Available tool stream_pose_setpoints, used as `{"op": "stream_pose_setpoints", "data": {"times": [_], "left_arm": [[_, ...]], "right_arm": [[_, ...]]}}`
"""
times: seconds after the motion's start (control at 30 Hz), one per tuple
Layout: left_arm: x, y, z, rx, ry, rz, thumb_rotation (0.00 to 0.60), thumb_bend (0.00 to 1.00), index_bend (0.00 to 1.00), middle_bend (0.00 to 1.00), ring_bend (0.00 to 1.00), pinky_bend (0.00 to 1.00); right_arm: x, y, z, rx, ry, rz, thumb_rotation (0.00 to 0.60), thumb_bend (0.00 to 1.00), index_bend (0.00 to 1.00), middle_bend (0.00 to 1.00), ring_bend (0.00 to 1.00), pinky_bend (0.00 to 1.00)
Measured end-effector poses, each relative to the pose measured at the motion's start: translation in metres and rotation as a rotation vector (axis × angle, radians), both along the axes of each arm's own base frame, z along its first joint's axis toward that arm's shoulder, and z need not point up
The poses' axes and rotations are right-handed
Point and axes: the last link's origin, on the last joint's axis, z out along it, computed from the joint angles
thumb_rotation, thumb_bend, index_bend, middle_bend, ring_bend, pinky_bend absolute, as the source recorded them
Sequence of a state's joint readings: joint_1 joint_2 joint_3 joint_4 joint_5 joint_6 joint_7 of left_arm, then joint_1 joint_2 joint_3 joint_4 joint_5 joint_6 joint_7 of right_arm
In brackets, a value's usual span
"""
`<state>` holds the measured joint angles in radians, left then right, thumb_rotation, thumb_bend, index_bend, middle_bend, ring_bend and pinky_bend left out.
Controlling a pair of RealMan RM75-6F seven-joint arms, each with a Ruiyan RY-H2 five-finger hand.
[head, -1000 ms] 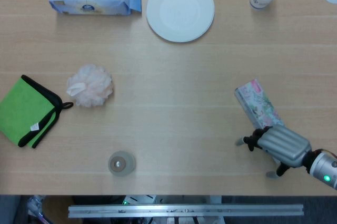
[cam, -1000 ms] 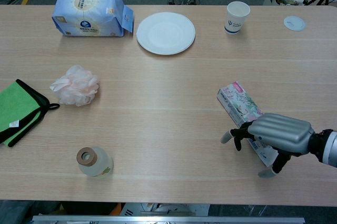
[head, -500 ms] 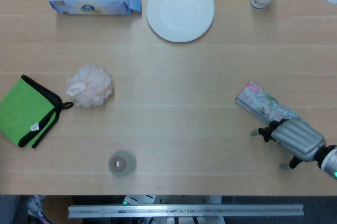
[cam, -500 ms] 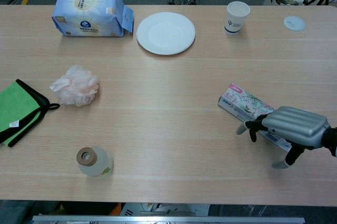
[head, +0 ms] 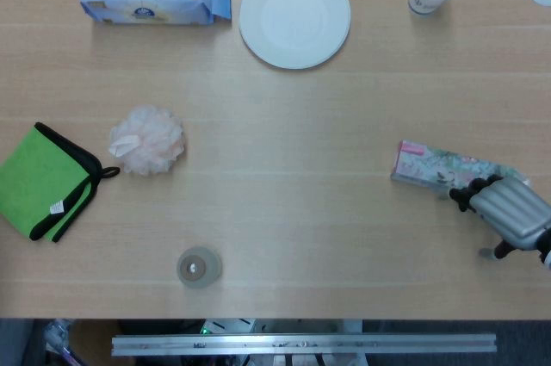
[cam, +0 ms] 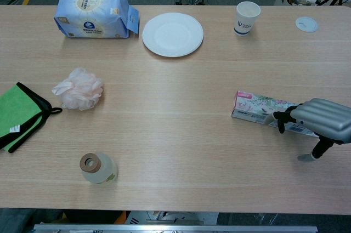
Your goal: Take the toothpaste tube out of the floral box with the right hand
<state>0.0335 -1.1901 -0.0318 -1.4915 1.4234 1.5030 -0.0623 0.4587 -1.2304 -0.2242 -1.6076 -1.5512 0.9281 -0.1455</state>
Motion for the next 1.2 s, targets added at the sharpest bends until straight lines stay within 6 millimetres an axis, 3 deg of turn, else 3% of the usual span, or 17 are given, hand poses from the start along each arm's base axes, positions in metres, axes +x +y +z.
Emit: {"op": "stream_pose_setpoints", "data": {"times": [0.33,0.6,0.93,1.2], "left_arm": [[0.000,-0.001,0.001,0.003,0.000,0.001,0.600,0.01,0.42,0.38,0.34,0.57],[0.000,0.000,0.000,-0.006,0.000,0.001,0.600,0.01,0.42,0.38,0.34,0.57],[-0.006,0.000,0.001,-0.011,-0.011,0.006,0.600,0.01,0.42,0.38,0.34,0.57],[-0.010,-0.001,0.001,-0.012,-0.018,0.013,0.600,0.01,0.42,0.38,0.34,0.57]], "right_arm": [[0.013,-0.007,0.001,-0.046,-0.111,-0.022,0.600,0.05,0.22,0.42,0.30,0.35],[0.036,-0.021,0.001,-0.174,-0.193,0.023,0.600,0.05,0.22,0.34,0.26,0.35],[0.051,-0.021,-0.008,-0.327,-0.065,0.020,0.600,0.03,0.22,0.29,0.24,0.31],[0.053,-0.020,-0.027,-0.390,0.116,-0.125,0.600,0.03,0.22,0.25,0.21,0.30]]}}
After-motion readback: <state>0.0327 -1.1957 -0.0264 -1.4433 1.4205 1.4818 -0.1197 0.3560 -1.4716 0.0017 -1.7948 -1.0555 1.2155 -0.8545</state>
